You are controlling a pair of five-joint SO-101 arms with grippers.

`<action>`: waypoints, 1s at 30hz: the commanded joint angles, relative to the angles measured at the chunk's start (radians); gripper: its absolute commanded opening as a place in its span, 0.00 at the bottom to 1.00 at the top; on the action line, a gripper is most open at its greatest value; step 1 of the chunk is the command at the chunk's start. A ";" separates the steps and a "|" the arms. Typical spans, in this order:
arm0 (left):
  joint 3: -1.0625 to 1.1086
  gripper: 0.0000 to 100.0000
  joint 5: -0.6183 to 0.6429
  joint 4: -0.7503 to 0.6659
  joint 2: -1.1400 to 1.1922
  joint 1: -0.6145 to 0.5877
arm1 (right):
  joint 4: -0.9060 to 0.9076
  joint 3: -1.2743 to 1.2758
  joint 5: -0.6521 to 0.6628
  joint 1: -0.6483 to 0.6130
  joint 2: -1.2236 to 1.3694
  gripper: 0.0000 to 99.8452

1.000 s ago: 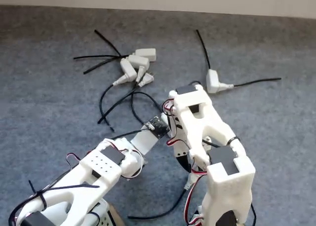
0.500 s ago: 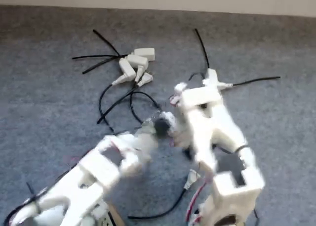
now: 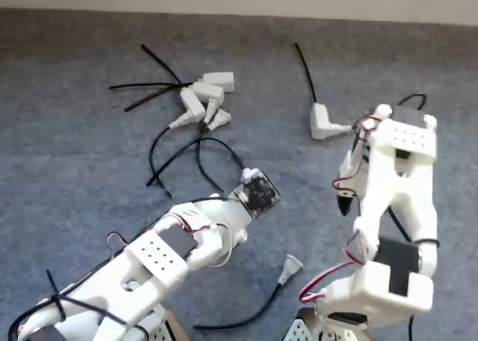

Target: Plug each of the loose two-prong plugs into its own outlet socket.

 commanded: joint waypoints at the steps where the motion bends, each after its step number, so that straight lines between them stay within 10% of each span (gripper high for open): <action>1: -0.105 0.07 0.064 -0.026 -0.016 -0.134 | 0.033 -0.013 0.034 0.002 -0.120 0.12; 14: -0.193 0.07 0.241 0.034 -0.016 -0.670 | 0.019 0.311 -0.141 -0.338 -0.285 0.13; 30: -0.133 0.07 0.249 0.112 -0.015 -0.812 | -0.142 0.325 -0.143 -0.467 0.248 0.13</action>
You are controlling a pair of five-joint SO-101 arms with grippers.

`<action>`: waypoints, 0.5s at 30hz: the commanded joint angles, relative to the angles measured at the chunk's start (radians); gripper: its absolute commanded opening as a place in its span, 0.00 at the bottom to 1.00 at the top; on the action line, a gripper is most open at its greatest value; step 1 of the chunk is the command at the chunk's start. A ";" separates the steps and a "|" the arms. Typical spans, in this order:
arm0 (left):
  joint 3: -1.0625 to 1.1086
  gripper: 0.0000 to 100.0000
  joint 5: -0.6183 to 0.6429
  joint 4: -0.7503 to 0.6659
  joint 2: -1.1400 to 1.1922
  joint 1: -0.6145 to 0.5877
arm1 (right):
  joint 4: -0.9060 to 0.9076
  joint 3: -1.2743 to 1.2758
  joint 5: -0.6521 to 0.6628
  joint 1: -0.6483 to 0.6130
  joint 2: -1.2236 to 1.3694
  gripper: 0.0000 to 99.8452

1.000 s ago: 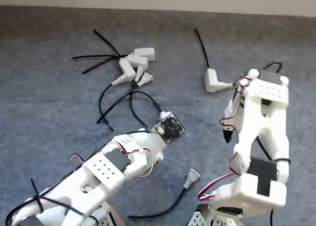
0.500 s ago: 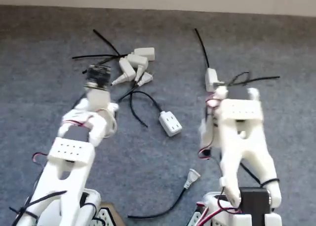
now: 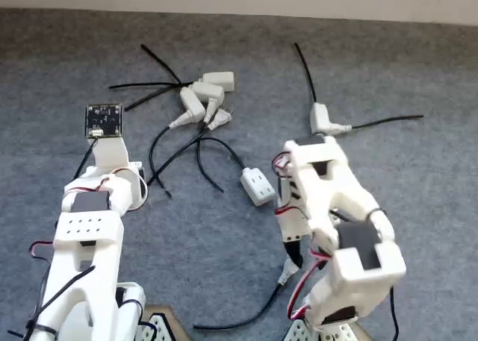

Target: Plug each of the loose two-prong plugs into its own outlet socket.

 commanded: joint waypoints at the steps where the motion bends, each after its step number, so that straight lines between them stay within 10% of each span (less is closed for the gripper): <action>1: -0.004 0.07 0.008 0.003 -0.015 -0.008 | -0.058 -0.001 -0.012 -0.039 0.031 0.13; 15: -0.002 0.07 0.008 0.003 -0.015 -0.007 | -0.194 0.030 -0.084 -0.234 0.033 0.13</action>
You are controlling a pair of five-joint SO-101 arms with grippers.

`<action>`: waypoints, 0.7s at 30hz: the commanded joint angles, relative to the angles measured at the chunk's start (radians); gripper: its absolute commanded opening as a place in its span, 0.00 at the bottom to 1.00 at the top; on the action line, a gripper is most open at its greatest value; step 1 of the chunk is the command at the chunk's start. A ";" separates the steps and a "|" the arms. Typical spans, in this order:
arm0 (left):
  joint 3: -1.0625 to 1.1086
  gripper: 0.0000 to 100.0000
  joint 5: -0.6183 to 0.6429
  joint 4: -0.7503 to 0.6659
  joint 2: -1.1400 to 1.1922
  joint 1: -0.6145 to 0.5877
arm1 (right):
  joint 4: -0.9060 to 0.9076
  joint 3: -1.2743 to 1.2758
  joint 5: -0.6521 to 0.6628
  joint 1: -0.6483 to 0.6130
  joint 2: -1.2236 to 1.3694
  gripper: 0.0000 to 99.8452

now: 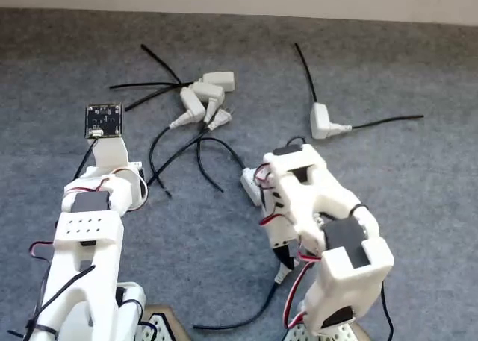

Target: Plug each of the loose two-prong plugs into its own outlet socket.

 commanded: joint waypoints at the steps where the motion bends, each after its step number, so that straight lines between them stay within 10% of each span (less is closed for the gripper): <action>1: -0.002 0.07 0.008 0.003 -0.015 -0.005 | -0.053 0.004 -0.055 -0.125 -0.001 0.13; 21: -0.001 0.06 0.008 0.003 -0.015 -0.002 | -0.067 -0.021 -0.143 -0.143 0.008 0.12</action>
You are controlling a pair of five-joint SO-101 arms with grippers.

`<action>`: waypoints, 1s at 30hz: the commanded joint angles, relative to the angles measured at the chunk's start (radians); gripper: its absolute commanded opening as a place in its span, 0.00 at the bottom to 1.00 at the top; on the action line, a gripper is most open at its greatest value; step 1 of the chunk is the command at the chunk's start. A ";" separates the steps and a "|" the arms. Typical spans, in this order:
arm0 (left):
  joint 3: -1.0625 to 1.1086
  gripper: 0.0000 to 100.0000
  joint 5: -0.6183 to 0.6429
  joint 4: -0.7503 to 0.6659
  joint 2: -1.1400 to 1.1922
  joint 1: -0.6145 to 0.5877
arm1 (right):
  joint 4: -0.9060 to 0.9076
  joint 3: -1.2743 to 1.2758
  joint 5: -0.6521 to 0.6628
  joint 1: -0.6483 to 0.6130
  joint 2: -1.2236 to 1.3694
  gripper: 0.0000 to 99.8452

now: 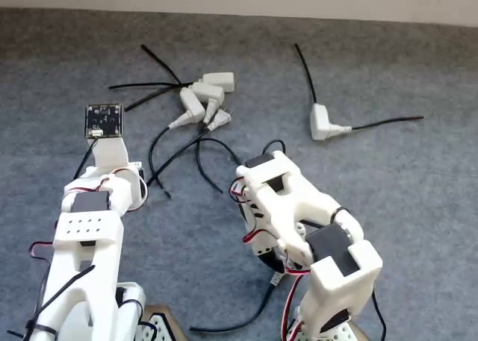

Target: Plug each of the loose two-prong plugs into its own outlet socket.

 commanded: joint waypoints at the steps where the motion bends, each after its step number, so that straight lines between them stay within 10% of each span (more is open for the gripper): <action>1: -0.004 0.06 0.008 0.003 -0.015 -0.002 | -0.058 -0.018 -0.008 0.002 0.008 0.12; 30: -0.004 0.06 0.008 0.002 -0.015 -0.002 | 0.113 -0.392 0.117 0.246 -0.328 0.01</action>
